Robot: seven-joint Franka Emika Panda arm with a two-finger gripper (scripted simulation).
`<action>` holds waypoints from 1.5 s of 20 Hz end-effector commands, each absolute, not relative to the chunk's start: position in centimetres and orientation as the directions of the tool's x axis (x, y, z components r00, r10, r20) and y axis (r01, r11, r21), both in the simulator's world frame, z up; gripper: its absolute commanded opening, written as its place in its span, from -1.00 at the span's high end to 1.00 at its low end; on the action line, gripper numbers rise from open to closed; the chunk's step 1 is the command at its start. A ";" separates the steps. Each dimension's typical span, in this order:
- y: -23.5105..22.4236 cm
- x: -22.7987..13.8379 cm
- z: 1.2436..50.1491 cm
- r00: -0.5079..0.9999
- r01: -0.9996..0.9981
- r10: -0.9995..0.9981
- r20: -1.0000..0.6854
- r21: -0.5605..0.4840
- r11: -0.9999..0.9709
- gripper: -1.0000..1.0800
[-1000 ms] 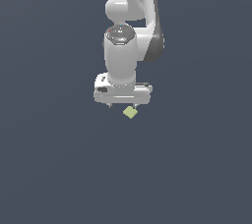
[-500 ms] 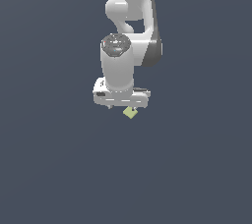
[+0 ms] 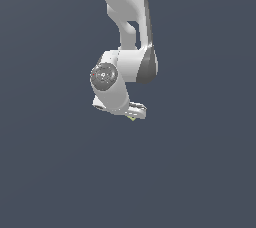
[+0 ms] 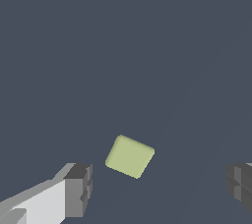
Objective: Pick up the object and move it to a goal position.
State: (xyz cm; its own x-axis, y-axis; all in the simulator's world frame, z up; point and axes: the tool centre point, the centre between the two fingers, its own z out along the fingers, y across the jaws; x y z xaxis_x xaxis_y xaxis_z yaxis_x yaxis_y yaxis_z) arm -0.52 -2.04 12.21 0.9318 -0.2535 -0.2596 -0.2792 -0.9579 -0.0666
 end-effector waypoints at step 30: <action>0.3 -5.6 2.1 0.359 -0.703 -0.353 -0.864 -0.001 -0.711 -1.00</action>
State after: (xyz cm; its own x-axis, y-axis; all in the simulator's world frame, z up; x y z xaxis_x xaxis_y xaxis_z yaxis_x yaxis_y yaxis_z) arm -5.50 0.25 2.19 0.3709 -0.3581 -0.8569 -0.6990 -0.7151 -0.0038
